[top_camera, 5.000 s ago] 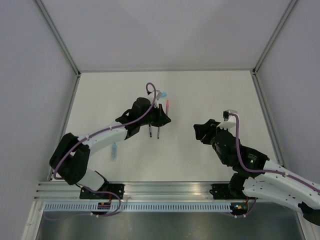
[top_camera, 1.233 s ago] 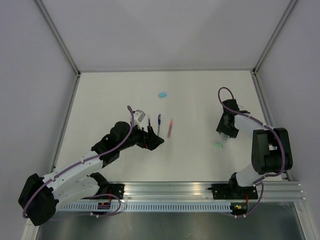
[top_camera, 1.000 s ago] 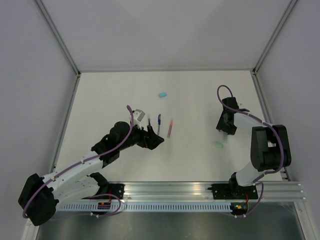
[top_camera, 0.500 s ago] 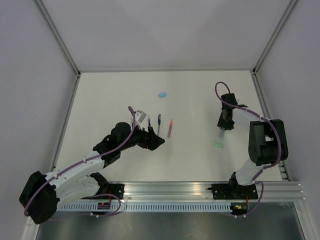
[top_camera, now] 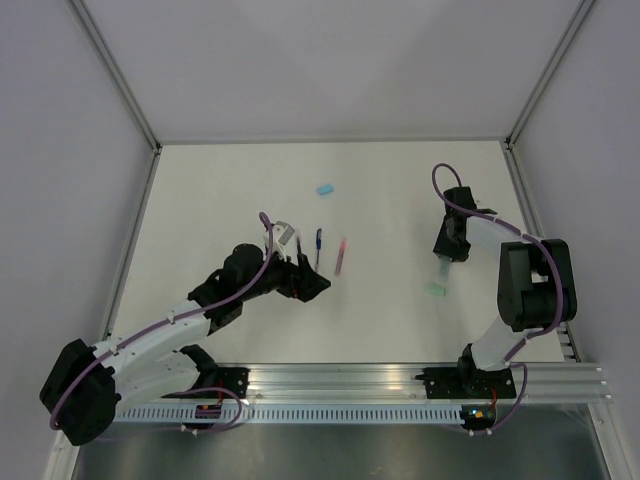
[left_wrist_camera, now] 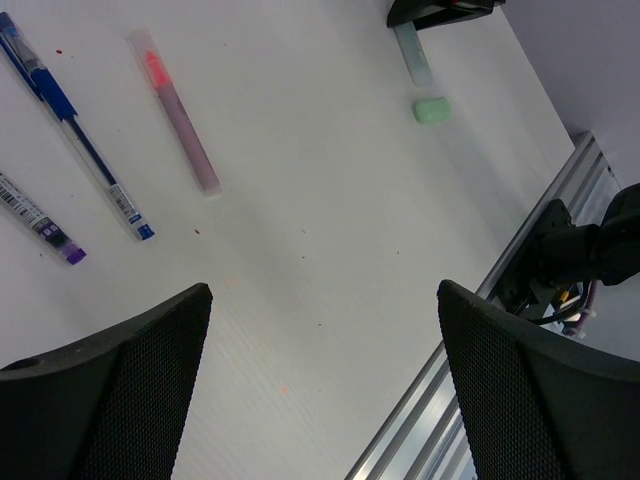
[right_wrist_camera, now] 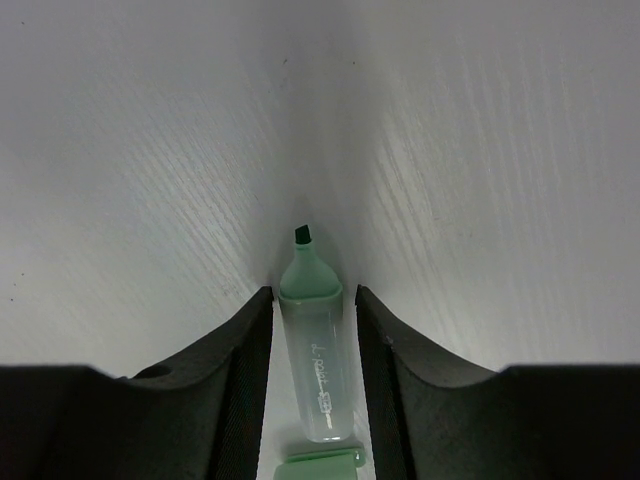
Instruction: Insert the pens into the pen caps
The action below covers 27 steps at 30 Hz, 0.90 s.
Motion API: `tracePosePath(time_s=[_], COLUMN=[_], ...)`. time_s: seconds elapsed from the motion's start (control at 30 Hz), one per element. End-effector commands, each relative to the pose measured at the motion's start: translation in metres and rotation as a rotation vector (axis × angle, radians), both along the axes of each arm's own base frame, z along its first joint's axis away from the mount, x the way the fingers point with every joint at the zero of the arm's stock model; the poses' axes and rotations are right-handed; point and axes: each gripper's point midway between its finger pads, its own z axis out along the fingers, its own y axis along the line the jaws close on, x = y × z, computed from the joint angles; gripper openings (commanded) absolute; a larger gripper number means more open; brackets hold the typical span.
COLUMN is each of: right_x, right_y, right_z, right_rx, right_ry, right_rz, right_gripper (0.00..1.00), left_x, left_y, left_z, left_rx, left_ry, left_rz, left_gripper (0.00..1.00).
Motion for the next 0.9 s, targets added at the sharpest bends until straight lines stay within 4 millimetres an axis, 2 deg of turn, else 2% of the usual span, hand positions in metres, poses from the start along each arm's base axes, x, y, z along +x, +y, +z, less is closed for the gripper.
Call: tracePosePath(time_s=[0.0, 0.2, 0.3, 0.4, 0.43, 0.5, 0.63, 0.8, 0.87], right_x=[-0.037, -0.038, -0.036, -0.032, -0.031, -0.028, -0.012, 0.018, 0.029], right_y=[0.003, 0.011, 0.014, 0.019, 0.020, 0.022, 0.031, 0.038, 0.047], right_z=[-0.020, -0.025, -0.023, -0.022, -0.022, -0.024, -0.020, 0.004, 0.016], right_rx=[0.013, 0.057, 0.075, 0.100, 0.102, 0.112, 0.155, 0.185, 0.234], right_ry=[0.164, 0.183, 0.180, 0.163, 0.160, 0.148, 0.110, -0.001, -0.065], right_rz=[0.027, 0.059, 0.069, 0.085, 0.088, 0.079, 0.085, 0.101, 0.116], right_gripper=[0.45, 0.40, 0.34, 0.20, 0.08, 0.01, 0.00, 0.00, 0.00], left_x=[0.002, -0.003, -0.004, -0.004, -0.005, -0.005, -0.011, 0.001, 0.005], left_y=[-0.002, -0.004, -0.005, -0.007, -0.008, -0.012, -0.023, -0.038, -0.043], left_z=[0.019, 0.021, 0.022, 0.024, 0.027, 0.036, 0.049, 0.046, 0.046], left_rx=[-0.036, -0.052, -0.054, -0.049, -0.057, -0.082, -0.132, -0.117, -0.121], left_ry=[-0.076, -0.081, -0.084, -0.086, -0.089, -0.091, -0.059, -0.013, 0.003], left_rz=[-0.018, -0.044, -0.052, -0.067, -0.072, -0.085, -0.138, -0.147, -0.155], left_gripper=[0.97, 0.97, 0.97, 0.97, 0.97, 0.97, 0.96, 0.95, 0.95])
